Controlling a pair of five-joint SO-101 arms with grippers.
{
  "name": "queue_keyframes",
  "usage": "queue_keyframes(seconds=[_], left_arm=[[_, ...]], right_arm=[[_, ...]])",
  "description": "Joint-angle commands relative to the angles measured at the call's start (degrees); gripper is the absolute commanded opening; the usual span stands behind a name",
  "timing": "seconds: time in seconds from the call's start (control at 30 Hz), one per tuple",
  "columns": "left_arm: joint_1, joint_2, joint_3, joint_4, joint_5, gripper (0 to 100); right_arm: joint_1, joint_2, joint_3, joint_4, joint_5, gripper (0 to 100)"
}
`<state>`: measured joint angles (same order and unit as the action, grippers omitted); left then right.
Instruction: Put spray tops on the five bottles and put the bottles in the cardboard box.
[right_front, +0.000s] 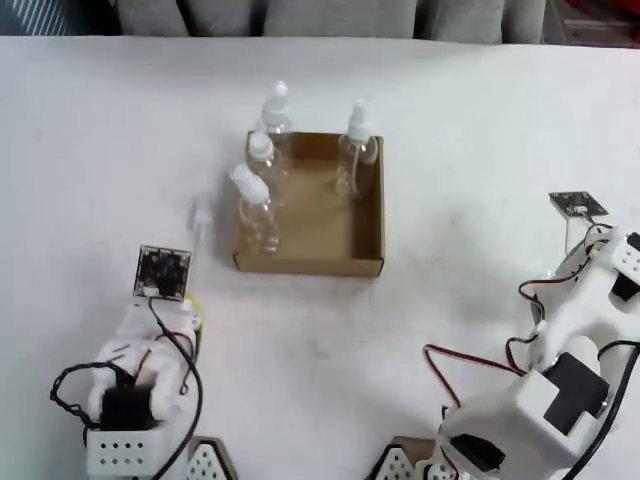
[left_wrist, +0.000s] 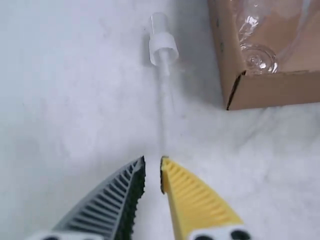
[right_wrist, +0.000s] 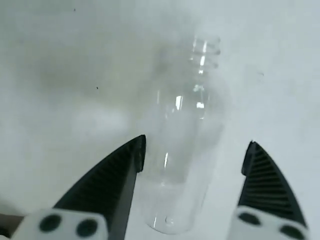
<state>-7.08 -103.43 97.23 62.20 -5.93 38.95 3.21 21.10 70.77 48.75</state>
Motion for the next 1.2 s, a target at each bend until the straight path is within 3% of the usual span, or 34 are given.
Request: queue_keyframes(seconds=[0.0, 0.2, 0.47, 0.67, 0.9, 1.17], left_arm=[[-0.3, -0.7, -0.3, 0.4, -0.6, 7], [-0.3, -0.7, -0.3, 0.4, -0.6, 7], [-0.3, -0.7, -0.3, 0.4, -0.6, 7], [-0.3, -0.7, -0.3, 0.4, -0.6, 7], [-0.3, -0.7, -0.3, 0.4, -0.6, 7], [-0.3, -0.7, -0.3, 0.4, -0.6, 7]], right_arm=[[-1.3, 0.2, -0.4, -2.2, 0.5, 26.9], [-2.9, 2.3, -0.4, -2.9, 0.4, 26.9], [-2.9, 2.5, -0.4, -5.0, -7.0, 26.8], [-2.9, 2.6, -0.4, -5.0, -11.3, 20.1], [-3.6, 2.6, -0.4, -5.1, -13.8, 27.3], [-5.2, 2.7, -0.4, -5.1, -13.5, 26.5]])
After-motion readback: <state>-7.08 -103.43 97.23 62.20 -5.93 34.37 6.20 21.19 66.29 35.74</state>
